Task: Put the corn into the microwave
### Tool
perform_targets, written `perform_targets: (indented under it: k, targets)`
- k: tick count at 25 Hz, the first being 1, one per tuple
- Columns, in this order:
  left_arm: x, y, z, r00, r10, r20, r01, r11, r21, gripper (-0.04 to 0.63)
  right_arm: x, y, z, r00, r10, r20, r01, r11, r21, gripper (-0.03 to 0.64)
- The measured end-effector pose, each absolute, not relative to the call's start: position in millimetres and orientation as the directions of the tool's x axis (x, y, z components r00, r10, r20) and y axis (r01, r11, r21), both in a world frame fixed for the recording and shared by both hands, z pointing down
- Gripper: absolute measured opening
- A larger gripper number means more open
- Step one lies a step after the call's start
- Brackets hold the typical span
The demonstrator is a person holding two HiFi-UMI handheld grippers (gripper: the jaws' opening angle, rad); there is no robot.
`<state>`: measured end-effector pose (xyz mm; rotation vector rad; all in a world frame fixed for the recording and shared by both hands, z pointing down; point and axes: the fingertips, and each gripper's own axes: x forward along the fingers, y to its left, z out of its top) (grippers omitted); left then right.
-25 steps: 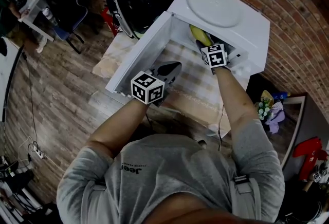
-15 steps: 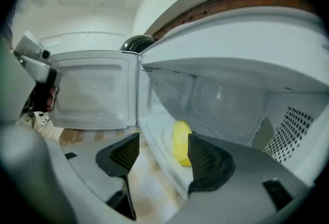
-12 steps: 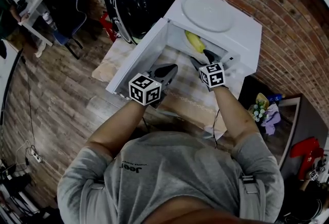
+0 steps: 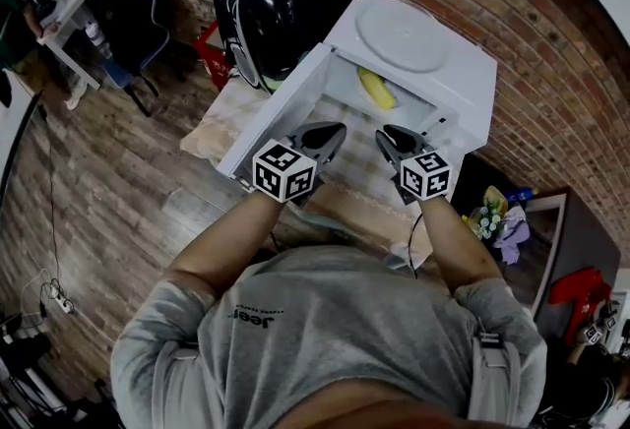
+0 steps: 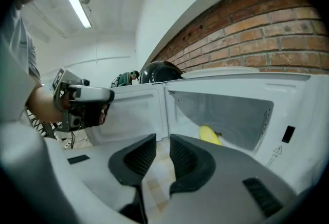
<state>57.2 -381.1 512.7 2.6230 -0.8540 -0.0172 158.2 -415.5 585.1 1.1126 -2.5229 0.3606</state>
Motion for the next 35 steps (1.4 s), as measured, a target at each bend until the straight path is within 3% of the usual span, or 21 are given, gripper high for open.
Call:
perform_targets:
  k: [4,9,16,24,30,35]
  targets:
    - [51.5,-376.5,493.3,0.835,-0.544,0.084,-0.538,-0.775,0.333,0.014,155.8,-400.6,573.3,-0.631,-0.669,0.392,-0.763,0.627,-0.159,0.022]
    - [50.8,-355.9,494.9,0.880,-0.460,0.117,-0.469,-0.804,0.366,0.014,143.5,-388.9,565.8,-0.614,-0.693,0.376,-0.787,0.572,-0.232,0.018]
    - [74.0,-309.2,497.0,0.953,-0.218,0.212,-0.286,-0.877,0.387,0.014,159.4,-360.1,536.8,-0.499,-0.817,0.288,-0.843,0.382,-0.378,0.018]
    - [128.4,-291.9,497.8,0.915,-0.295,0.275,-0.390,-0.819,0.420,0.014,233.4,-270.7,526.0,-0.578,-0.760,0.298,-0.808,0.482,-0.337,0.018]
    - [151.6,-281.5,467.3,0.830,-0.479,0.286,-0.558,-0.725,0.403,0.014,293.9,-233.0,519.2,-0.656,-0.702,0.277,-0.746,0.550,-0.376,0.018]
    - [161.9,-258.6,449.6,0.774,-0.549,0.316,-0.634,-0.682,0.365,0.014,313.7,-220.7,519.0,-0.703,-0.674,0.226,-0.694,0.581,-0.425,0.018]
